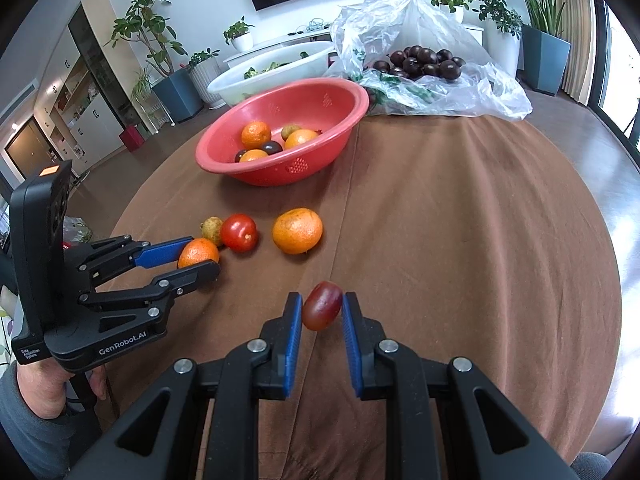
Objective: Organize fruits
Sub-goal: 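Grasp the tangerine with the left tool while the right tool holds the red fruit, then carry tangerine and oblong red fruit over the red basin and lower them, then open both tools in the basin and move them back to the loose fruits, then grasp the small dark red plum with the left tool, then grasp the orange with the right tool while the left tool holds the plum, then carry plum and orange into the red basin and open both tools, then move both open tools back to the remaining fruits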
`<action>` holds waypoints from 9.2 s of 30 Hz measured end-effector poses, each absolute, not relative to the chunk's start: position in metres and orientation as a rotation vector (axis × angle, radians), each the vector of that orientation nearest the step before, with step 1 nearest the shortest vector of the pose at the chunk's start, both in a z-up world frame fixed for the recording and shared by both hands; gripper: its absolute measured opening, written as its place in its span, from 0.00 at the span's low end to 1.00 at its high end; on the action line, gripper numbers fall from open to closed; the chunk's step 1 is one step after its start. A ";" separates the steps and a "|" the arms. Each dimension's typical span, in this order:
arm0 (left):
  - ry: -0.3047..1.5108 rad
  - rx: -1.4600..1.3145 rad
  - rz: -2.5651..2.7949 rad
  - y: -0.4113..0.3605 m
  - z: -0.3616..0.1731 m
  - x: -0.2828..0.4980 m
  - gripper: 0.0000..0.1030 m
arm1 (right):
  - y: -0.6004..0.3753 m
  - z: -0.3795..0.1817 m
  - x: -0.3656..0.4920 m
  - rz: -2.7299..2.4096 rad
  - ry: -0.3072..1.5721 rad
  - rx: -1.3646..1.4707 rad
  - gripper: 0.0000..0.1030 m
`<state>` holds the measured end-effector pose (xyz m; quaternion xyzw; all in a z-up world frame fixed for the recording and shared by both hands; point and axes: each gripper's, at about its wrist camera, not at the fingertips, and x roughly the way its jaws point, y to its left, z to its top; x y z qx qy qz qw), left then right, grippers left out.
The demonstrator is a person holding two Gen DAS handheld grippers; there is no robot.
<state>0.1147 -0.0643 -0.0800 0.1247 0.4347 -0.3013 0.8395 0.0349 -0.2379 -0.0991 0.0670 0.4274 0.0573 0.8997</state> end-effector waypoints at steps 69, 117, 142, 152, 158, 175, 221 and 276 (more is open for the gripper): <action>0.877 0.175 -0.605 -0.099 -0.060 0.265 0.34 | -0.225 -0.080 0.234 0.177 0.907 -0.002 0.22; 0.933 0.179 -0.429 -0.013 -0.081 0.105 1.00 | -0.225 -0.074 0.041 0.207 0.769 0.143 0.64; 0.986 0.257 -0.470 -0.044 -0.090 0.123 0.19 | -0.218 -0.090 0.022 0.208 0.779 0.111 0.55; 0.979 0.274 -0.480 -0.047 -0.090 0.122 0.17 | -0.219 -0.088 0.022 0.200 0.786 0.114 0.54; 0.964 0.257 -0.475 -0.041 -0.086 0.119 0.17 | -0.221 -0.089 0.035 0.191 0.802 0.084 0.54; 0.934 0.155 -0.452 -0.009 -0.076 0.098 0.17 | -0.221 -0.116 0.108 0.239 0.919 0.000 0.53; 0.812 0.156 -0.500 -0.059 -0.012 0.237 0.17 | -0.249 -0.035 0.198 0.184 0.803 0.117 0.39; 0.753 0.111 -0.458 -0.051 -0.019 0.220 0.94 | -0.231 -0.040 0.158 0.192 0.767 0.053 0.63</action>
